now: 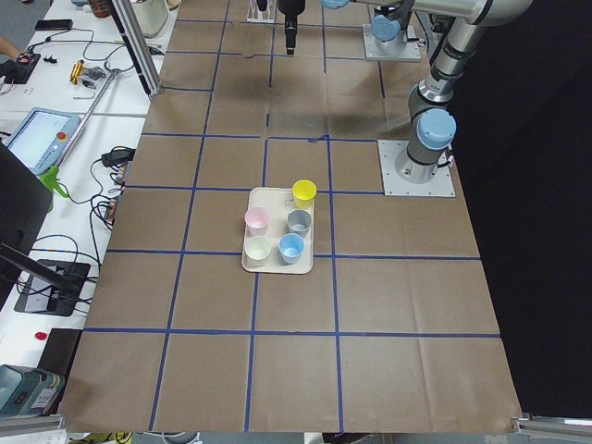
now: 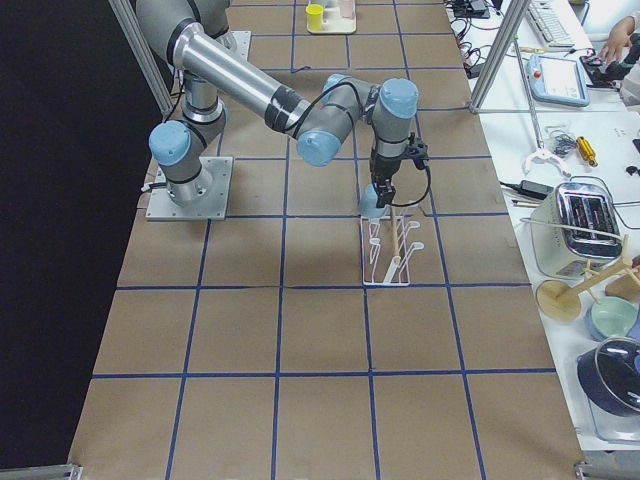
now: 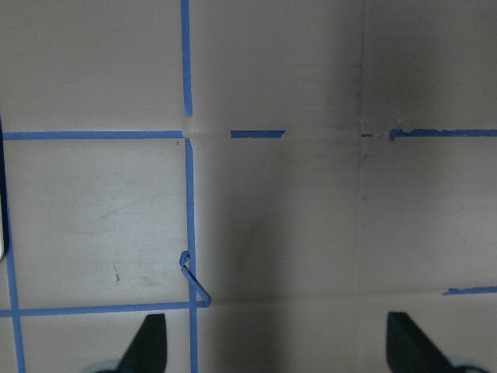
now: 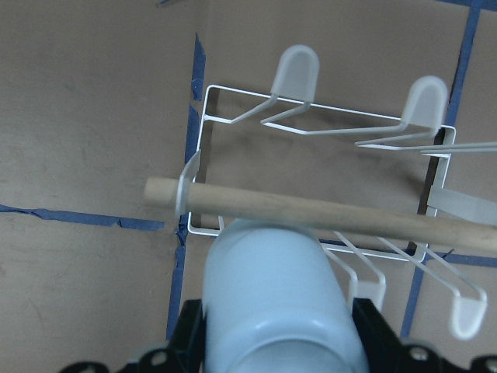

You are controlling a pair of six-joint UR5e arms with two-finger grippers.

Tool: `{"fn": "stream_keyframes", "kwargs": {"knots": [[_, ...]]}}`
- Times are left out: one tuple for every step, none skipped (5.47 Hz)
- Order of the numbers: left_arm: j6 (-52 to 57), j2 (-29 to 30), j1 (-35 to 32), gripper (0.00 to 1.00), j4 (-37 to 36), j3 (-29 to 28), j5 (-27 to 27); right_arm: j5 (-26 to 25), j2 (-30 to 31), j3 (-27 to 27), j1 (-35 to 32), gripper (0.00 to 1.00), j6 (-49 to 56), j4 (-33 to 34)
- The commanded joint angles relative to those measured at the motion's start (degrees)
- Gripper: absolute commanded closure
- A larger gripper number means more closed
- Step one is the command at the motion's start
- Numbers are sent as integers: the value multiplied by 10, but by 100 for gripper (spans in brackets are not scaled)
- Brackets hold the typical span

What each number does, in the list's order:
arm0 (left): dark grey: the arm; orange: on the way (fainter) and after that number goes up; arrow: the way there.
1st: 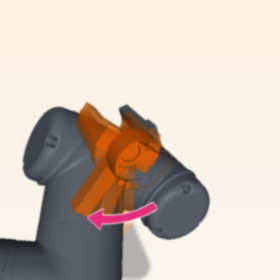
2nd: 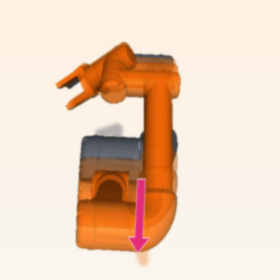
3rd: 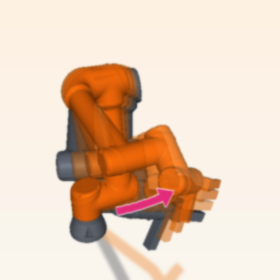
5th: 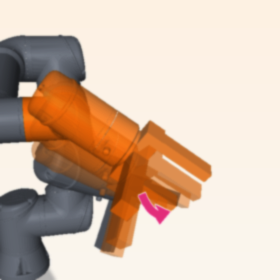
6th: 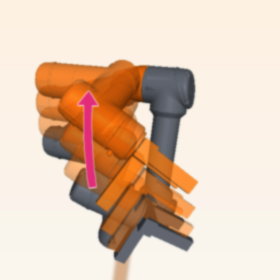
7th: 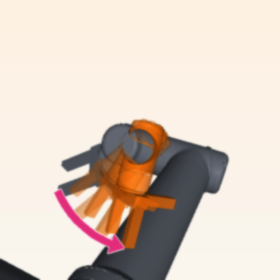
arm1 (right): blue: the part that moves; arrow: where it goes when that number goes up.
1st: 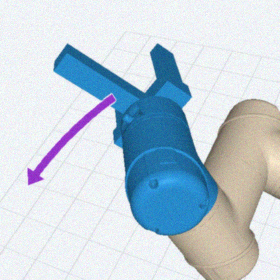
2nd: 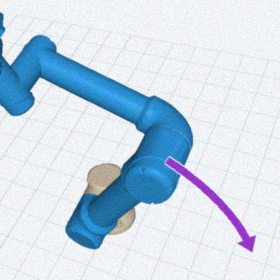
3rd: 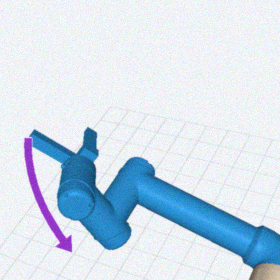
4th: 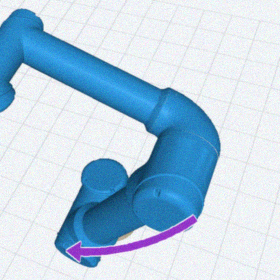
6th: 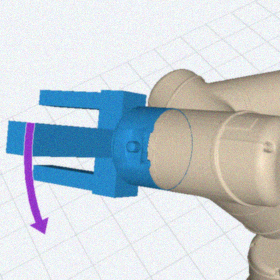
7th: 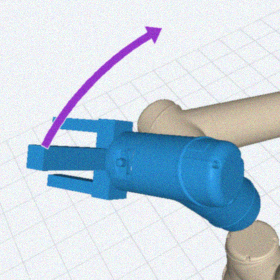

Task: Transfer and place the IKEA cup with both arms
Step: 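Lift the light blue cup up off the rack dowel with the right gripper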

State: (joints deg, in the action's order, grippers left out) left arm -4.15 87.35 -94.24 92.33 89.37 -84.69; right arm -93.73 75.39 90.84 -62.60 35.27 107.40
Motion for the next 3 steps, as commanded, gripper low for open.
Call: {"fn": "stream_keyframes", "kwargs": {"knots": [[2, -5, 0, 1, 0, 10, -5, 13, 20, -45, -1, 52, -4, -77], [19, -8, 10, 1, 0, 11, -6, 49, 33, -76, -2, 52, -4, -128], [82, -8, 38, 1, 17, 11, 1, 129, 43, -103, -3, 53, -3, -210]]}}
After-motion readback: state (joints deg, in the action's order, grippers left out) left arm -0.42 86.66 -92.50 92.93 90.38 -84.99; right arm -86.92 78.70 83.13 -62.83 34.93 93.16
